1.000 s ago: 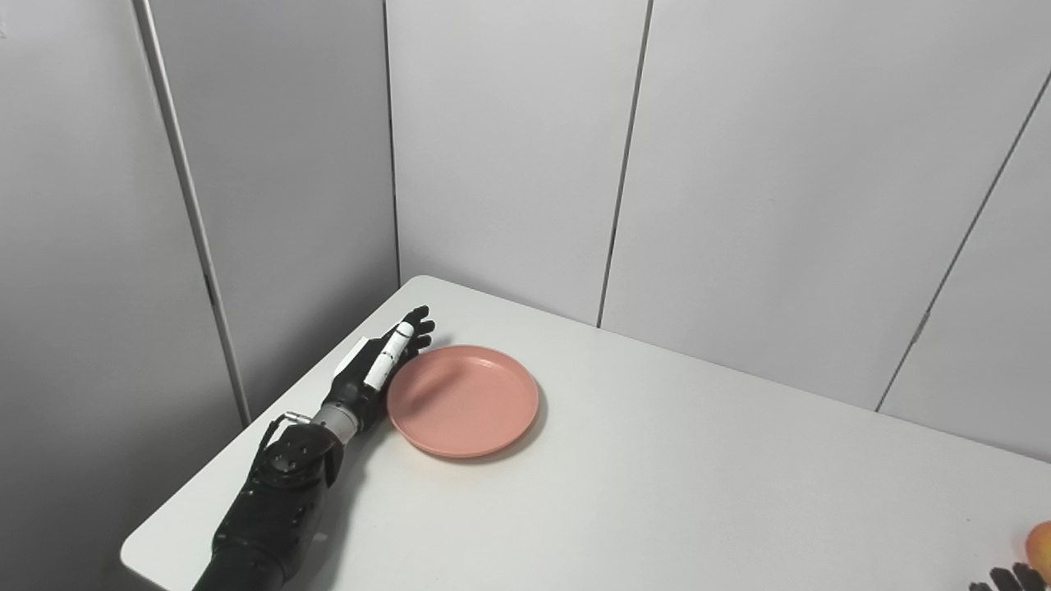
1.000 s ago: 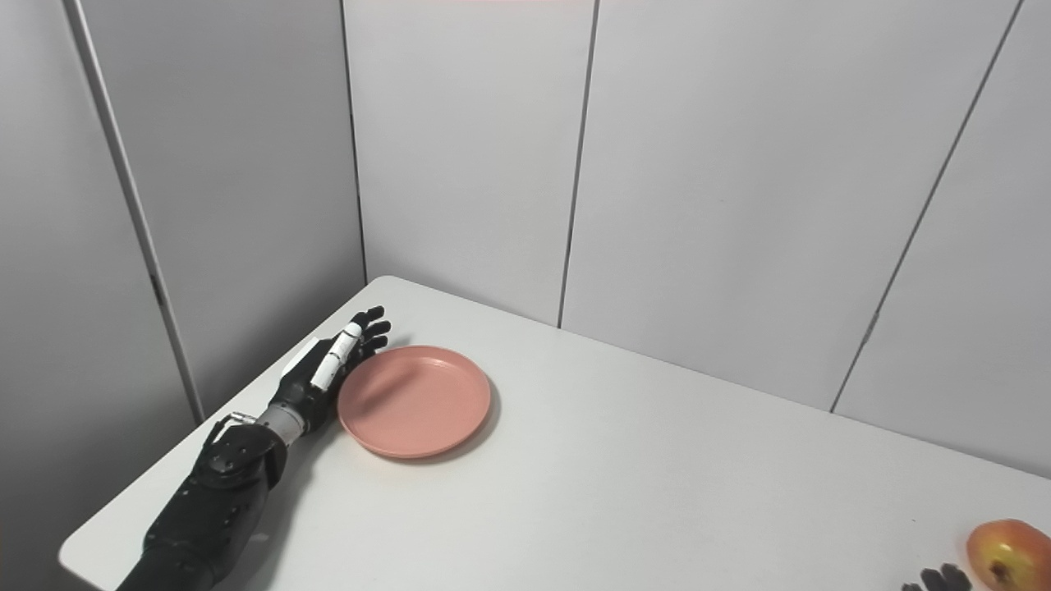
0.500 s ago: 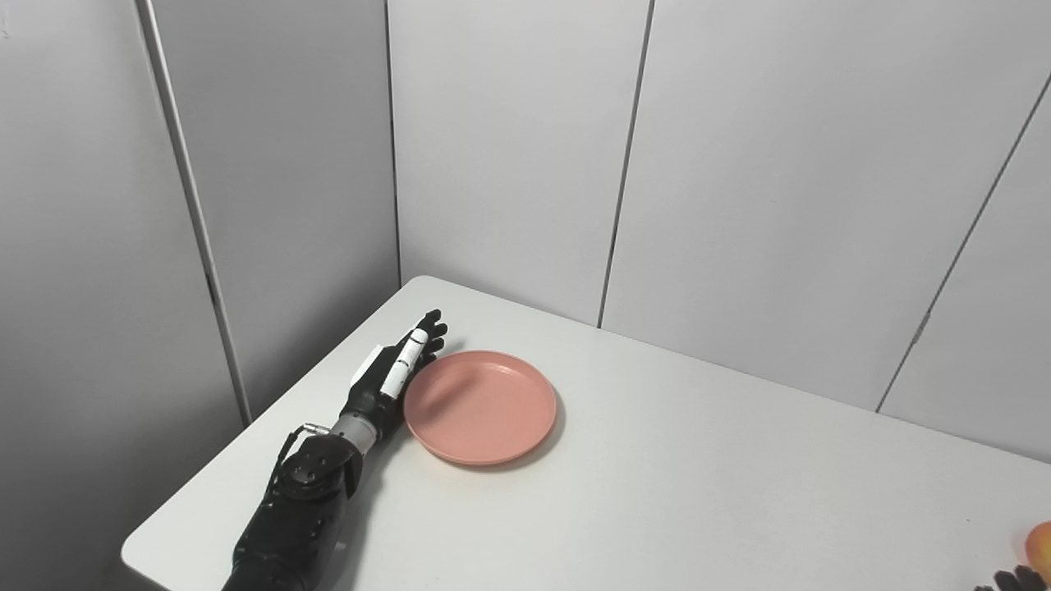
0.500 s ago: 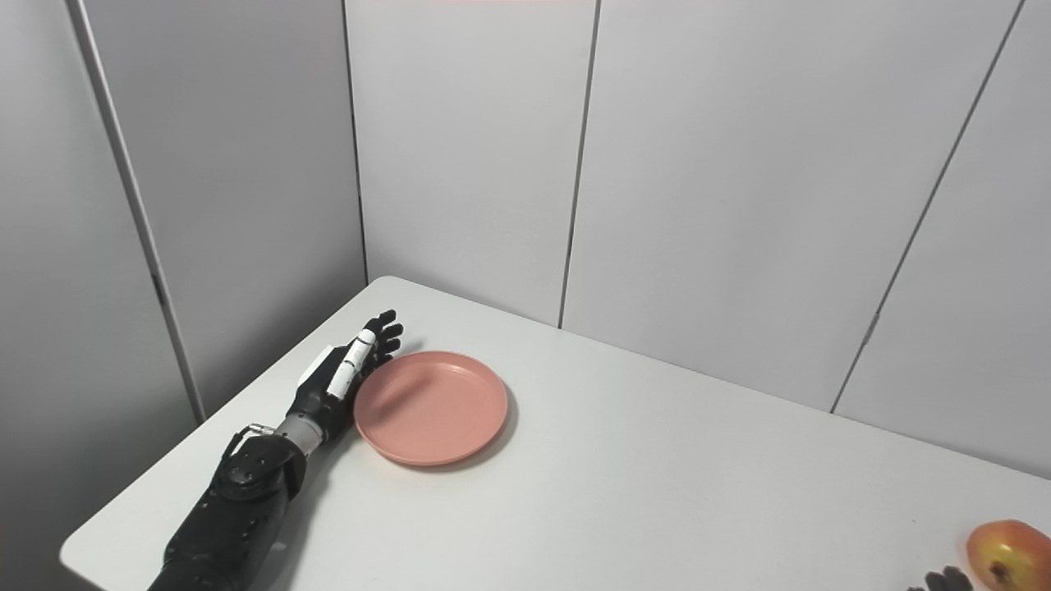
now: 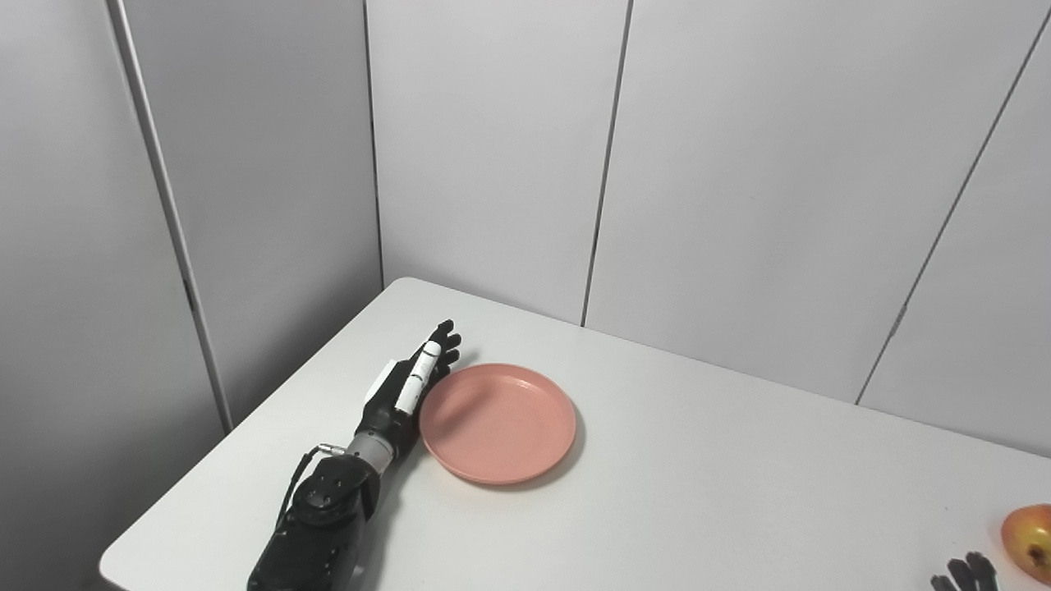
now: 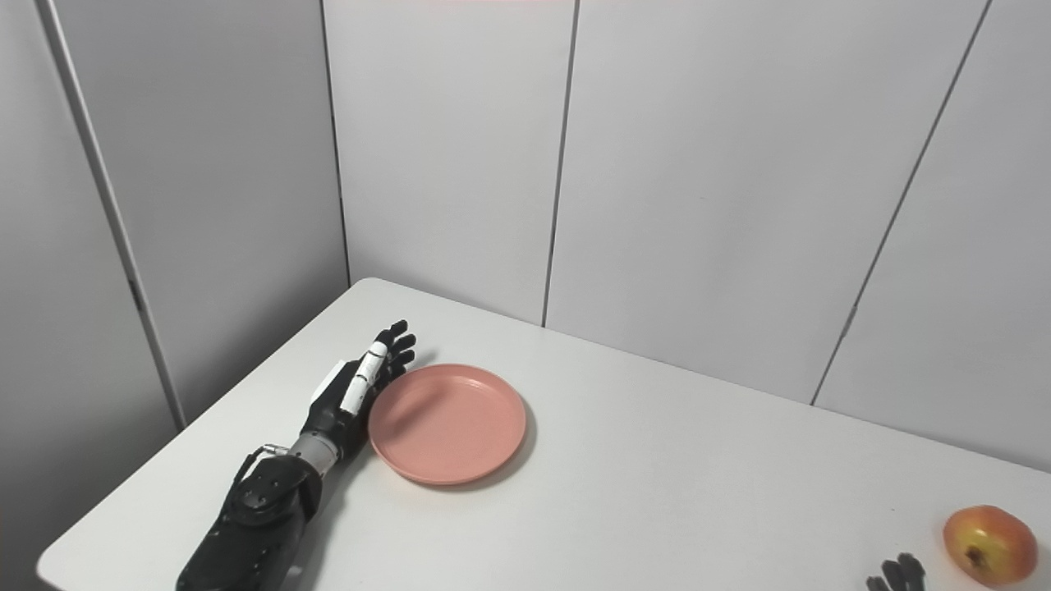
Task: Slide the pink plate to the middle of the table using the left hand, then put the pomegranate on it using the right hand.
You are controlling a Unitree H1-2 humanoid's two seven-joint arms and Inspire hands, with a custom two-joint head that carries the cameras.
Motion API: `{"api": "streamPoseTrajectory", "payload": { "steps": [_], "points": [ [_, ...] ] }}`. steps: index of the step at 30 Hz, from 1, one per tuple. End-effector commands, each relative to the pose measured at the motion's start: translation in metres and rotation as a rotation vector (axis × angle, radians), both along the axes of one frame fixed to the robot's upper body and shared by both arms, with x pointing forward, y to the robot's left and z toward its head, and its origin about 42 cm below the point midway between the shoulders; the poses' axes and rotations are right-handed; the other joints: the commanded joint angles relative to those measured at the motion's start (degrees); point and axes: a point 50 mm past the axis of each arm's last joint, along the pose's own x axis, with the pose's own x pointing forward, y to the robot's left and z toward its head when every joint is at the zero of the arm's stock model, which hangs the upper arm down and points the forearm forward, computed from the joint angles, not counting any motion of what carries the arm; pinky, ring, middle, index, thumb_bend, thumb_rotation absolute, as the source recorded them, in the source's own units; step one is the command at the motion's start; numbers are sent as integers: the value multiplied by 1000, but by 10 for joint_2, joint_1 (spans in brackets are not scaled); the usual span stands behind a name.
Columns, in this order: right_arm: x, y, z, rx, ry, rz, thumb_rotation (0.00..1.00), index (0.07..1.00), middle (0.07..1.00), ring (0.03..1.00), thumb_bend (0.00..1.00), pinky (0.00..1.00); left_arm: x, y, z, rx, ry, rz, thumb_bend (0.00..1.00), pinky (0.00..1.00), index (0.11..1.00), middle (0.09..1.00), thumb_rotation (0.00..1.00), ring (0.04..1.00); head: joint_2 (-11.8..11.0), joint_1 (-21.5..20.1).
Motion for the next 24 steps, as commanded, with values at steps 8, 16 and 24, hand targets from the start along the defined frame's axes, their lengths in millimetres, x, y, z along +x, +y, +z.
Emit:
{"api": "streamPoseTrajectory", "payload": {
  "steps": [8,16,24],
  "points": [
    [14,11,0,12,-38,3,920,1000,1000,1000,709,1000,3,-21,28,-44,-20,-8,541,996,966,962,1000,972,23,-69],
    [15,24,7,-13,-48,5,936,1000,1000,1000,693,1000,-2,-34,32,-70,-8,-31,557,1000,968,969,1000,978,48,-155],
    [18,41,15,-26,-49,1,967,1000,1000,1000,629,1000,-9,-44,30,-91,4,-78,576,1000,988,988,1000,996,62,-237]
  ]
}}
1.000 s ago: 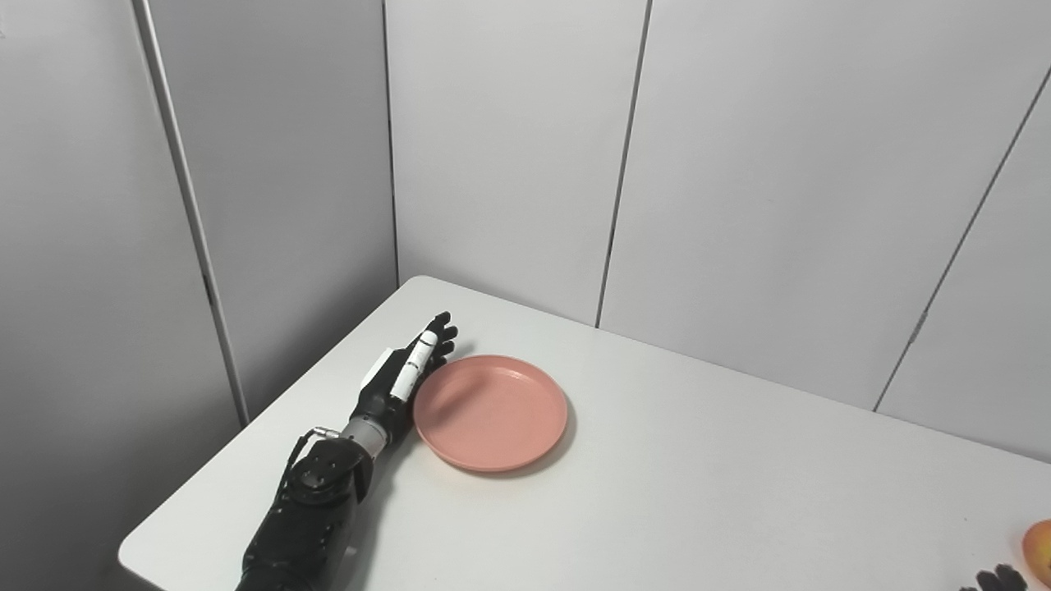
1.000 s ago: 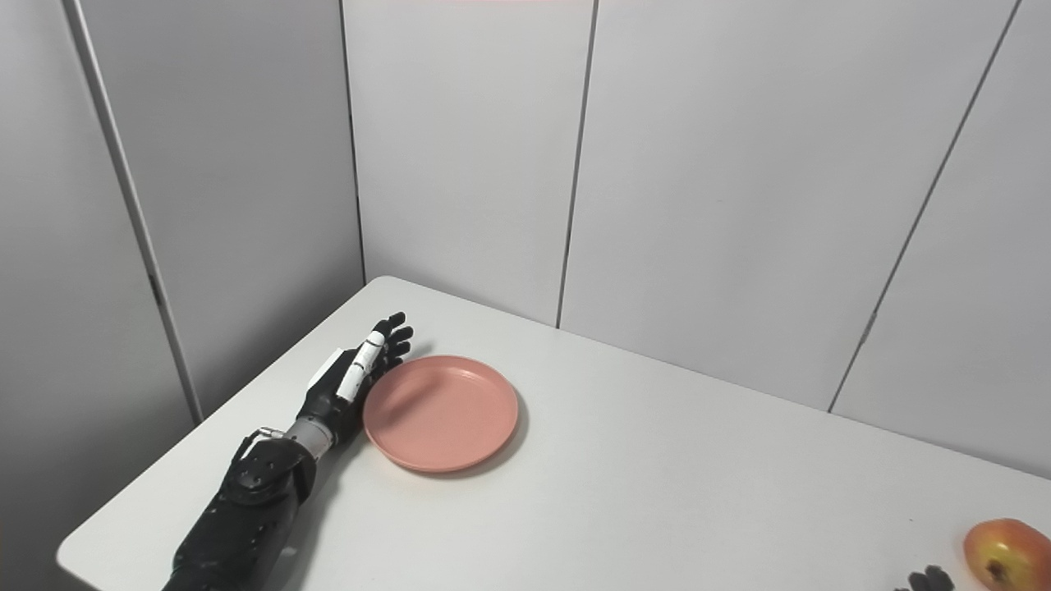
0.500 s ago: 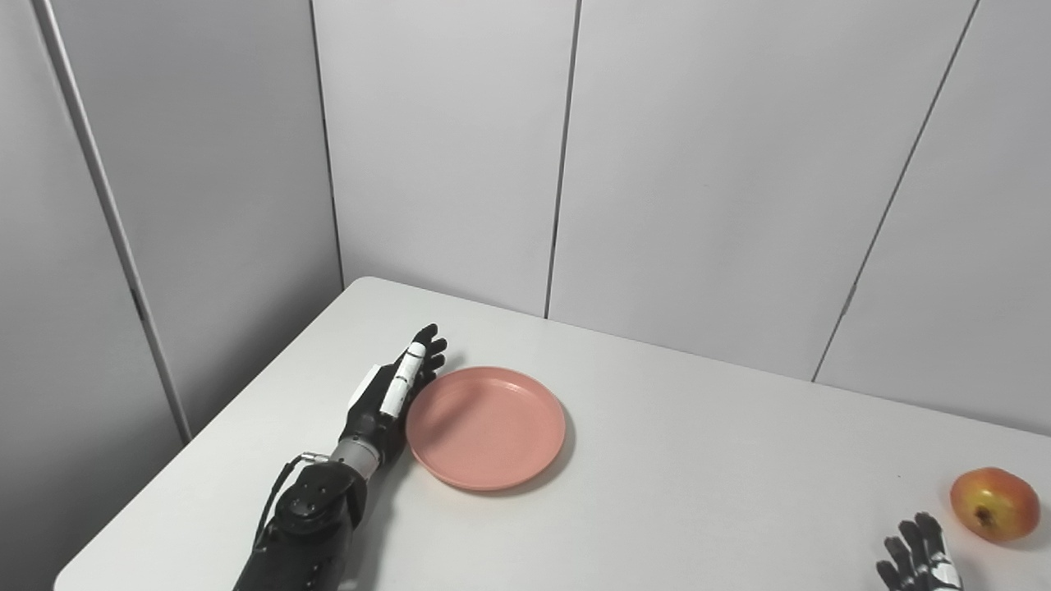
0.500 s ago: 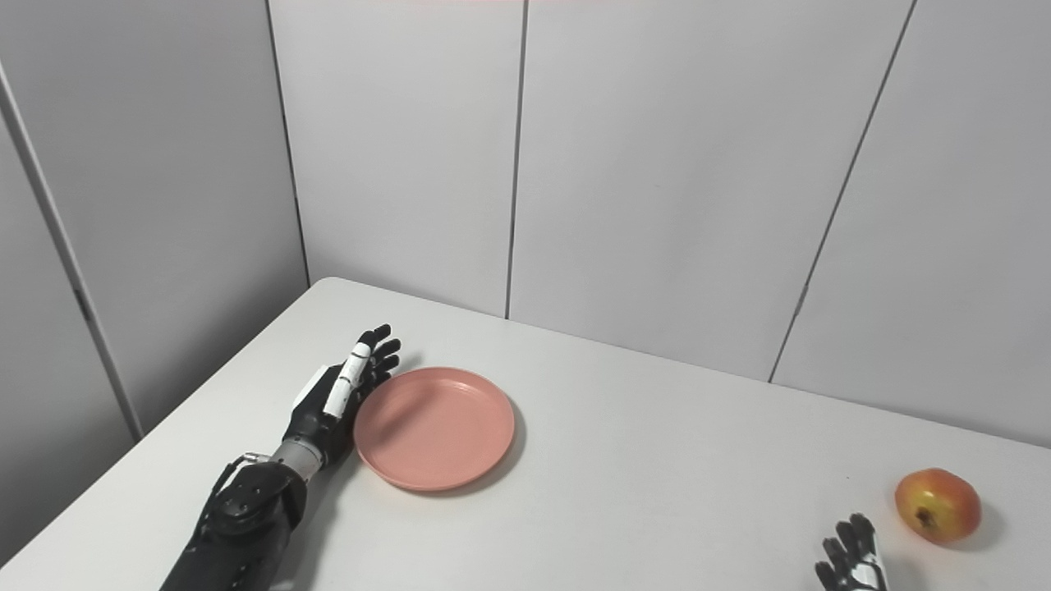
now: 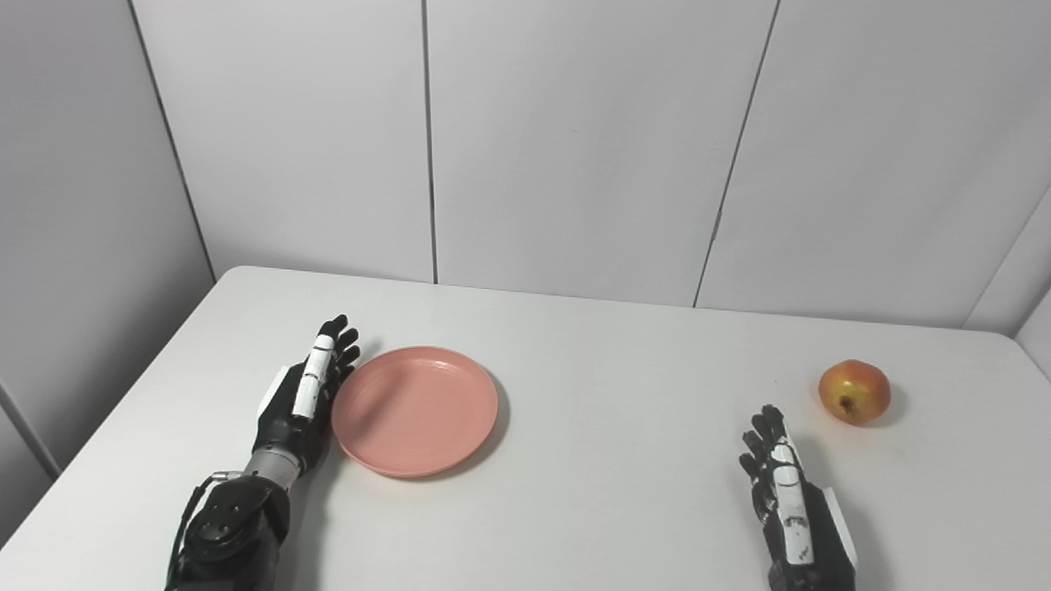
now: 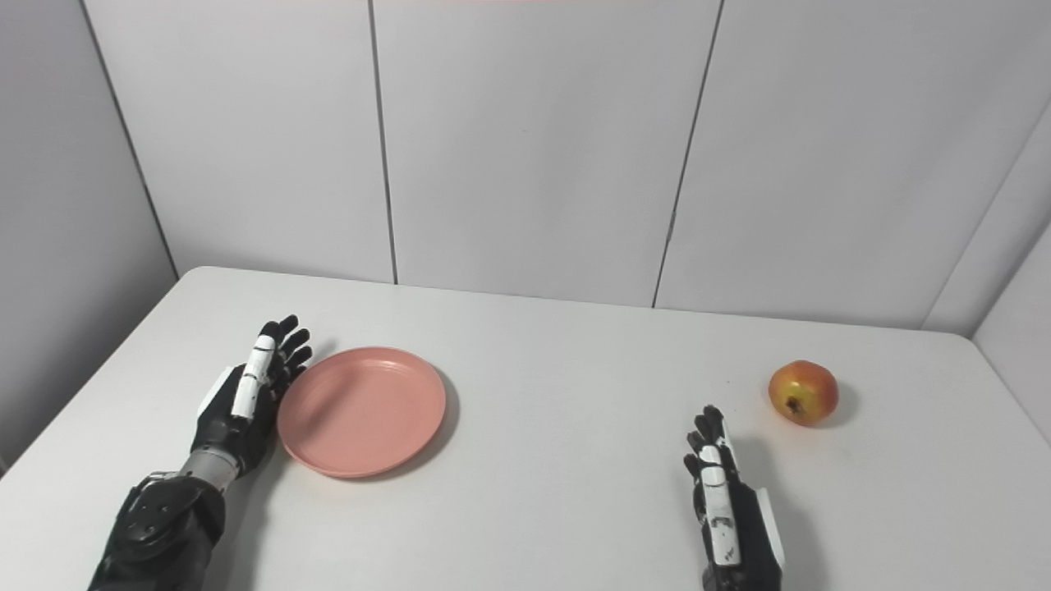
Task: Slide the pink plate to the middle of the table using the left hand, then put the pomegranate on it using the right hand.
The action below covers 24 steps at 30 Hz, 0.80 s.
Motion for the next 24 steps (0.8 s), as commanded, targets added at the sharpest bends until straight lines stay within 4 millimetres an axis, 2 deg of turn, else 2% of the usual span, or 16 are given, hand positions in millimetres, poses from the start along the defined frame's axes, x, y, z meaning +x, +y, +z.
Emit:
{"api": "streamPoseTrajectory", "payload": {
  "steps": [1,6,11,16,21,24],
  "points": [
    [6,5,14,5,-47,4,966,1000,1000,1000,632,1000,5,-6,15,-8,-56,-43,574,1000,989,988,1000,994,0,-2],
    [10,10,14,1,-52,2,974,1000,1000,1000,624,1000,3,-12,11,-34,-54,-82,574,1000,997,995,1000,998,-1,-38],
    [17,14,13,-5,-47,-10,958,1000,1000,1000,672,1000,0,-20,10,-35,-59,-120,570,1000,998,998,1000,1000,-6,-66],
    [19,16,13,-11,-48,-8,959,1000,1000,1000,677,1000,-2,-28,10,-52,-70,-142,569,1000,1000,993,1000,1000,-7,-71],
    [18,13,11,-12,-50,-8,950,1000,1000,1000,686,1000,-10,-45,10,-83,-64,-157,566,1000,976,989,1000,997,-13,-68],
    [18,11,11,-10,-46,-9,950,1000,1000,1000,689,1000,-14,-56,9,-94,-56,-172,544,1000,998,999,1000,1000,-11,-57]
  ]
}}
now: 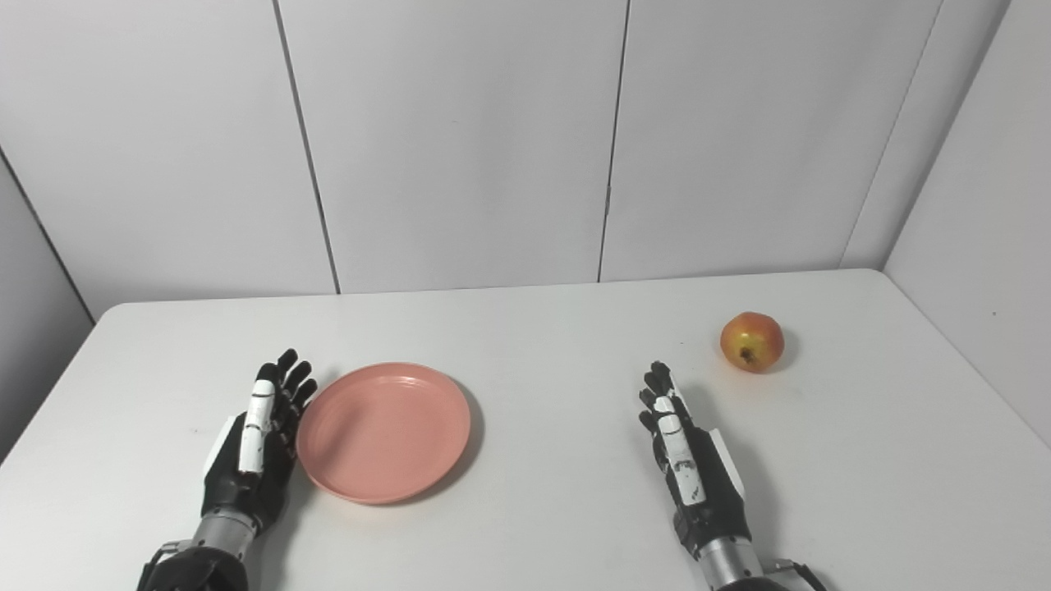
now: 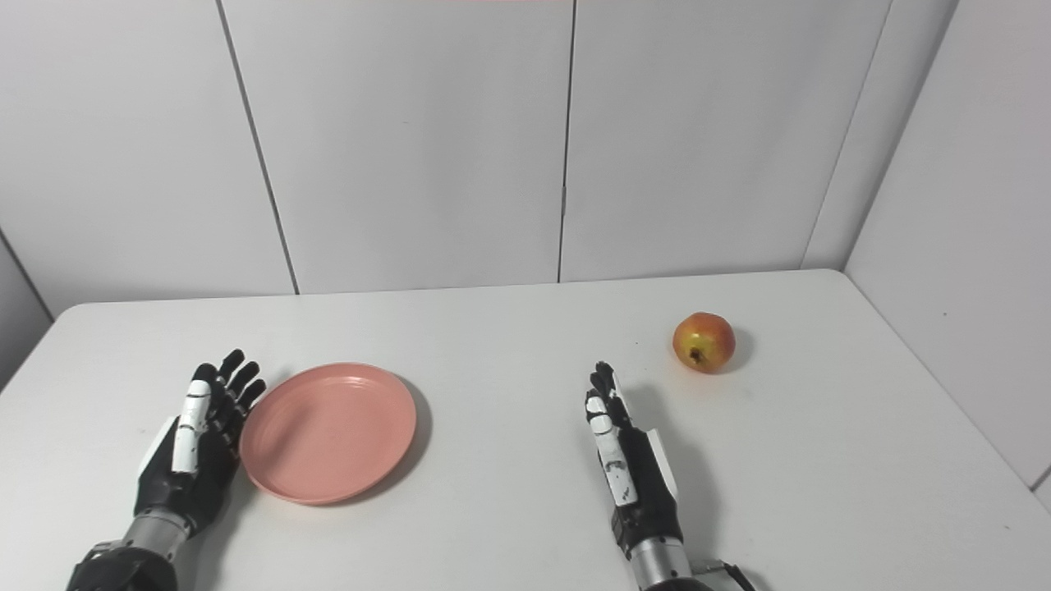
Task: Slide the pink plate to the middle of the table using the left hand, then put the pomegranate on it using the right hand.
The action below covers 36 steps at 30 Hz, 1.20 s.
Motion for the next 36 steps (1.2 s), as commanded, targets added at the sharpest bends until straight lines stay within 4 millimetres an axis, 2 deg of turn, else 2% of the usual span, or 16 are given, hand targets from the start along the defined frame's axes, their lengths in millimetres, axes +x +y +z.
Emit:
{"api": "streamPoseTrajectory", "payload": {
  "steps": [1,4,13,19,28,36],
  "points": [
    [6,-3,10,1,-49,7,949,1000,1000,1000,686,1000,5,-12,16,-2,-48,-29,540,1000,1000,1000,1000,1000,-3,11],
    [5,-9,8,-1,-46,2,951,1000,1000,1000,674,1000,0,-28,14,-9,-43,-30,541,1000,991,995,1000,999,-9,34],
    [-1,-25,3,-22,-51,11,980,1000,1000,1000,625,1000,-12,-61,9,-107,-21,-48,553,1000,1000,1000,1000,1000,-15,80],
    [-7,-37,3,-28,-35,11,985,1000,1000,1000,623,1000,-17,-82,6,-103,-49,-52,549,1000,1000,1000,1000,1000,-18,110],
    [-9,-48,-2,-11,-36,16,972,1000,1000,1000,638,1000,-21,-101,3,-145,-111,-40,554,1000,1000,1000,1000,1000,-22,124],
    [-9,-50,-4,-8,-40,20,968,1000,1000,1000,645,1000,-21,-104,-5,-110,-123,-54,571,1000,1000,1000,1000,999,-23,111]
  ]
}}
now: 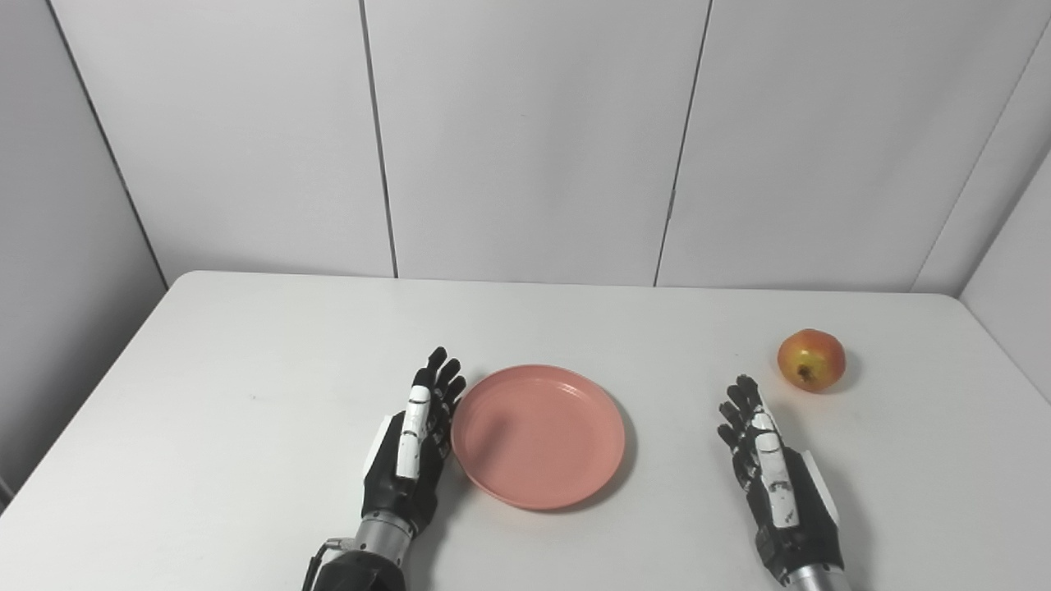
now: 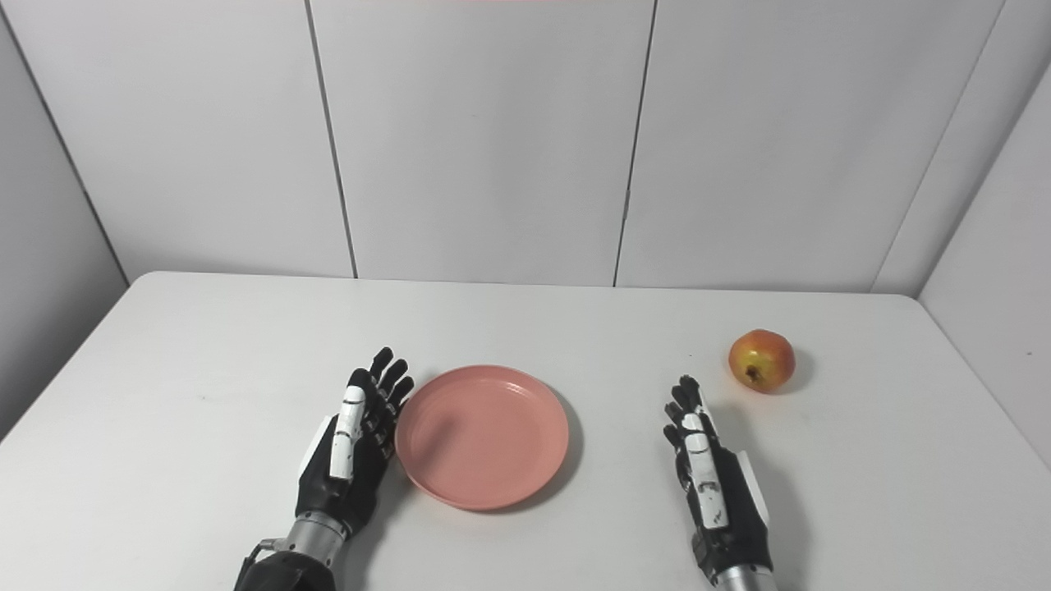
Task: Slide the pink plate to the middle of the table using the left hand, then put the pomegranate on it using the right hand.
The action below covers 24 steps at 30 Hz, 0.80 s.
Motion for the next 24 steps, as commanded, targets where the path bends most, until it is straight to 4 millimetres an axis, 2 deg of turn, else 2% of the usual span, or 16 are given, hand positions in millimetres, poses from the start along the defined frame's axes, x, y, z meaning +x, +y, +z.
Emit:
{"api": "streamPoseTrajectory", "payload": {
  "steps": [1,10,18,24],
  "points": [
    [-4,-6,-2,-11,-38,-8,968,1000,1000,1000,648,1000,5,-4,7,16,-57,-14,573,1000,1000,1000,1000,999,0,-5],
    [-4,0,-2,-18,-34,-1,956,1000,1000,1000,637,1000,2,-1,0,26,-49,-33,562,1000,992,997,1000,995,-4,-23],
    [0,2,-1,-22,-40,-9,945,1000,1000,1000,626,1000,9,9,-5,94,-82,-32,562,1000,996,994,1000,985,-7,-32],
    [1,-2,10,-39,-84,-26,944,1000,1000,1000,635,1000,11,13,-4,158,-120,-24,538,999,1000,995,1000,988,-8,-41]
  ]
}}
